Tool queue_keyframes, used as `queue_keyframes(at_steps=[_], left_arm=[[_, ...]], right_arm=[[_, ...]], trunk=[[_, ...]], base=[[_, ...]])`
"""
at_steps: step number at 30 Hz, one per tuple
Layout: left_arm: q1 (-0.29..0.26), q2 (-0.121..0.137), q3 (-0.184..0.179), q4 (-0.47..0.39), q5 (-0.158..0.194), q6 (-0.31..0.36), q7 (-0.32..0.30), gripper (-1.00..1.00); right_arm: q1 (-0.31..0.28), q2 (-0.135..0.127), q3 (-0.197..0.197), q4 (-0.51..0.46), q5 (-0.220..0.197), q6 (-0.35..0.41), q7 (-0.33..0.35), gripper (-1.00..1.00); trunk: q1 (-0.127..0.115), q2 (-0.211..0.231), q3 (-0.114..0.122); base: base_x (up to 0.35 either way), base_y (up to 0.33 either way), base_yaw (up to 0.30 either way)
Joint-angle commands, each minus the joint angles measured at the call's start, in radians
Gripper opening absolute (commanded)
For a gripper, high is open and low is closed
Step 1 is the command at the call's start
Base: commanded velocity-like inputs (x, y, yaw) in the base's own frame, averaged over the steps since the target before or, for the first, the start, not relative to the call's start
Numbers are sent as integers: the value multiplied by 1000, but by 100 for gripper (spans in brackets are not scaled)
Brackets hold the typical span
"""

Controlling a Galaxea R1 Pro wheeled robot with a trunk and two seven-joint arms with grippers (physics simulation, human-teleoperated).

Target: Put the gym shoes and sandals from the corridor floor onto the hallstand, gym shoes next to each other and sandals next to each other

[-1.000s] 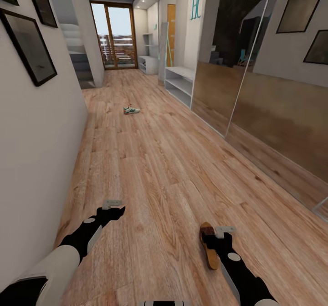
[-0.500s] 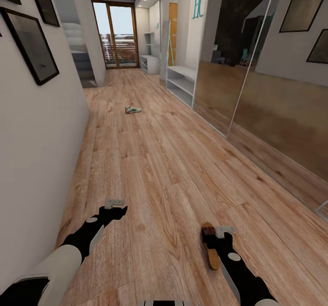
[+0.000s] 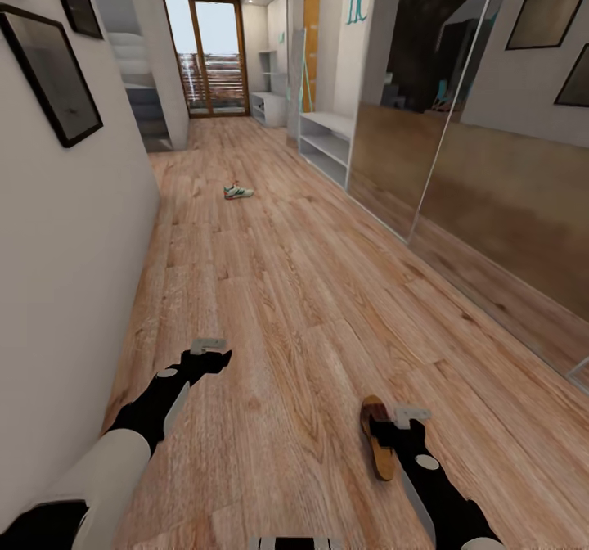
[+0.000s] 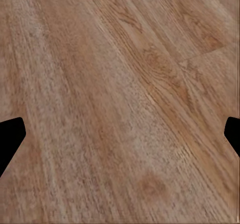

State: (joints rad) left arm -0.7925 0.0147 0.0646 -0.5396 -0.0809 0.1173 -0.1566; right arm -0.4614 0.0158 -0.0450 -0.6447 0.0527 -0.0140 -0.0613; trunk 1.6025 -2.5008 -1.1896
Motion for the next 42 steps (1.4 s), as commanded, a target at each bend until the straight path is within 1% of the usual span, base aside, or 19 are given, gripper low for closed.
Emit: queue_keyframes(at_steps=[1, 5, 8, 15, 23, 42], left_arm=[[0, -4, 7, -10, -9, 11, -8, 100], [-2, -14, 6, -35, -9, 28, -8, 100], [-4, -20, 6, -39, -9, 31, -8, 100], [-4, -41, 6, -50, -11, 41, -7, 100], [4, -45, 5, -54, -11, 53, -7, 100], [11, -45, 4, -54, -11, 53, -8, 100]], right_arm=[[0, 1, -8, 0, 6, -1, 0, 100], [-1, 1, -21, 0, 6, -1, 0, 100], [-1, 1, -22, 1, 6, -1, 0, 100], [-1, 1, -23, 1, 7, -1, 0, 100], [0, 2, -21, 2, 7, -2, 0, 100], [-1, 1, -21, 1, 7, -4, 0, 100]], trunk=[[0, -1, -6], [2, -2, -27], [3, -2, -43], [6, -4, -81], [10, -6, -124], [19, -10, -228]], base=[[0, 0, 0], [0, 0, 0], [0, 0, 0], [0, 0, 0], [0, 0, 31], [0, 0, 61]])
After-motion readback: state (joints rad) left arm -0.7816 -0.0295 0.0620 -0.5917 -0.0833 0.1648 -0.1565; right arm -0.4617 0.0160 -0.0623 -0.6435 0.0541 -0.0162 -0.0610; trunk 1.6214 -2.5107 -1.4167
